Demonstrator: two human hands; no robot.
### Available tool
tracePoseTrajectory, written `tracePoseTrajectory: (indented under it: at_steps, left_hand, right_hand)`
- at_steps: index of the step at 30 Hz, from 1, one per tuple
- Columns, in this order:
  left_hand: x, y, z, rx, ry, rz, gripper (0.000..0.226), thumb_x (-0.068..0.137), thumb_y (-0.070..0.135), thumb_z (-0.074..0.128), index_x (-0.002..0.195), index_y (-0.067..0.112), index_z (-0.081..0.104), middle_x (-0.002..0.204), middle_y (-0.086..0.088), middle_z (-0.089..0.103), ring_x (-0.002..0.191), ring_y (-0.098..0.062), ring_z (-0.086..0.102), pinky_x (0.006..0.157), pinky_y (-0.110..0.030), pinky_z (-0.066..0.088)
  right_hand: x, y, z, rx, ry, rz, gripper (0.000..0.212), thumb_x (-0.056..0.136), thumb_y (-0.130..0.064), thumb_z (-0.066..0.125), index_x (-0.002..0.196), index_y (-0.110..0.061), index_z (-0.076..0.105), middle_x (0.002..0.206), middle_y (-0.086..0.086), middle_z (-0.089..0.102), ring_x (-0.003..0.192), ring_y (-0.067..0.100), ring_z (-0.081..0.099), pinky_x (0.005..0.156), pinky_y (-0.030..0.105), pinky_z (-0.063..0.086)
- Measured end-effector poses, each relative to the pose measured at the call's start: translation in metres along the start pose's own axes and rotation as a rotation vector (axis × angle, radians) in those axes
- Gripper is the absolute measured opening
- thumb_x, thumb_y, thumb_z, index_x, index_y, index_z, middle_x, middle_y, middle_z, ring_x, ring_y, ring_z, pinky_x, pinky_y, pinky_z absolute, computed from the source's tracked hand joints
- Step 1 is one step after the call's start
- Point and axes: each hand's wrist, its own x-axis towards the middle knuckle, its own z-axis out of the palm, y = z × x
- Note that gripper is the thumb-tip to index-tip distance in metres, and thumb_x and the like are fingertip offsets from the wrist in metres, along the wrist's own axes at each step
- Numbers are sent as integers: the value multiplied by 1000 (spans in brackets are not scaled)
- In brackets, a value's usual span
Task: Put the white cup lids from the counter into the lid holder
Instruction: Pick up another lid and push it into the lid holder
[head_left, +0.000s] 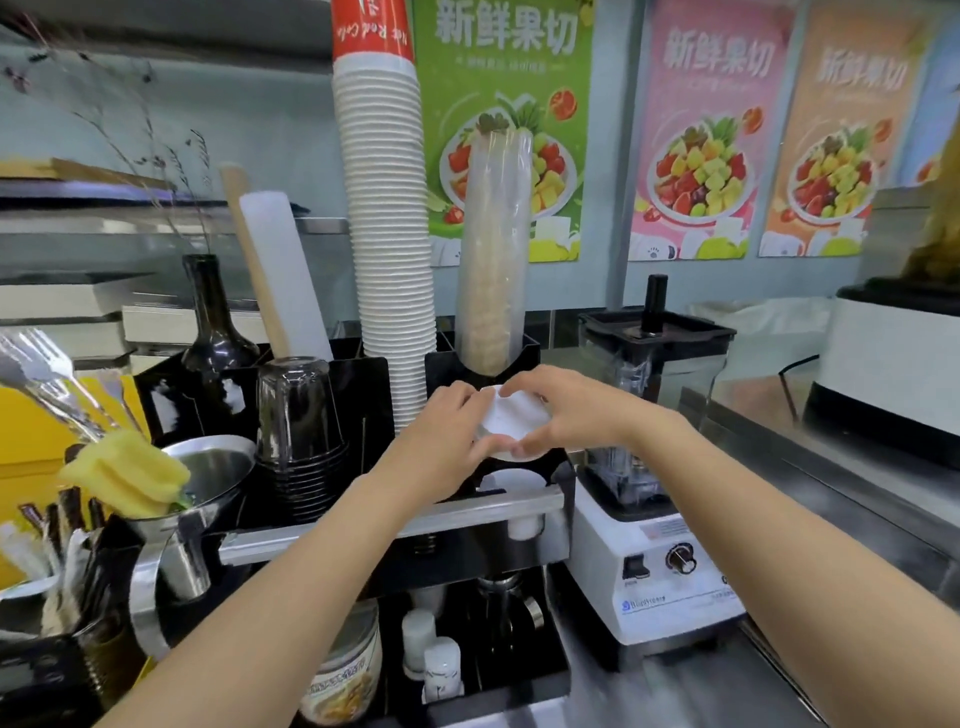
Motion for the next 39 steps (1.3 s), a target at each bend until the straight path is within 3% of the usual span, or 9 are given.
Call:
tracePoseTrajectory:
  at_steps: [3,8,14,18,21,25,29,32,39]
  left_hand:
    - [9,-8,14,124,-69,7,61,90,48,44,140,14,32,119,-6,47,112,-19,40,102,-30,30]
    - [18,-17,31,393,-164,31,63,89,55,38,136,13,38,117,-7,56,115,-22,47,116,-39,-1]
    - [29,-10,38,493,-353,29,43,91,48,43,104,10,57,101,-6,62,100,-22,55,116,-46,-2]
    - [37,-10,41,531,-459,23,21,95,25,42,77,17,49,86,-2,63,98,-22,59,116,-43,0]
    - [44,-11,44,537,-519,8,24,96,27,39,93,14,58,74,4,55,101,-21,58,115,-43,0]
    - [47,-11,45,566,-581,-18,40,96,41,36,119,16,55,112,-2,63,119,-22,47,116,-42,-1]
    - [51,-9,46,619,-655,-51,49,96,48,30,124,15,52,131,-4,52,130,-24,35,116,-42,-1]
    - [54,-12,48,592,-697,-84,41,98,42,30,121,17,53,129,-1,53,132,-22,30,116,-41,-4]
    - [49,-17,48,549,-632,-41,52,92,54,31,114,14,57,121,-2,58,127,-23,34,116,-41,-3]
  right_hand:
    - [14,9,7,-75,-86,20,69,69,-38,73,130,-29,41,126,-1,49,110,18,47,94,37,43]
    - [26,17,17,-220,-212,57,72,69,-42,72,132,-28,40,124,-4,51,111,21,47,95,36,37]
    - [37,22,33,-354,-337,84,59,72,-34,69,125,-27,45,102,0,58,93,22,48,98,40,23]
    - [42,22,43,-377,-407,96,48,78,-23,61,124,-26,47,93,-2,58,93,22,50,103,46,17]
    - [43,21,44,-387,-438,93,51,80,-17,58,128,-28,46,90,-7,50,92,20,44,105,49,15]
    - [40,15,40,-418,-505,81,52,82,-14,55,130,-32,48,112,-5,51,103,21,47,105,47,19]
    - [44,12,37,-317,-548,94,51,80,-10,56,127,-29,52,91,-6,55,76,10,48,80,28,38]
    - [48,13,40,-284,-588,115,47,79,-6,56,124,-20,51,82,0,57,62,9,44,57,21,36]
    - [53,18,42,-243,-614,154,40,79,-1,58,116,-15,53,100,3,50,71,10,45,62,22,39]
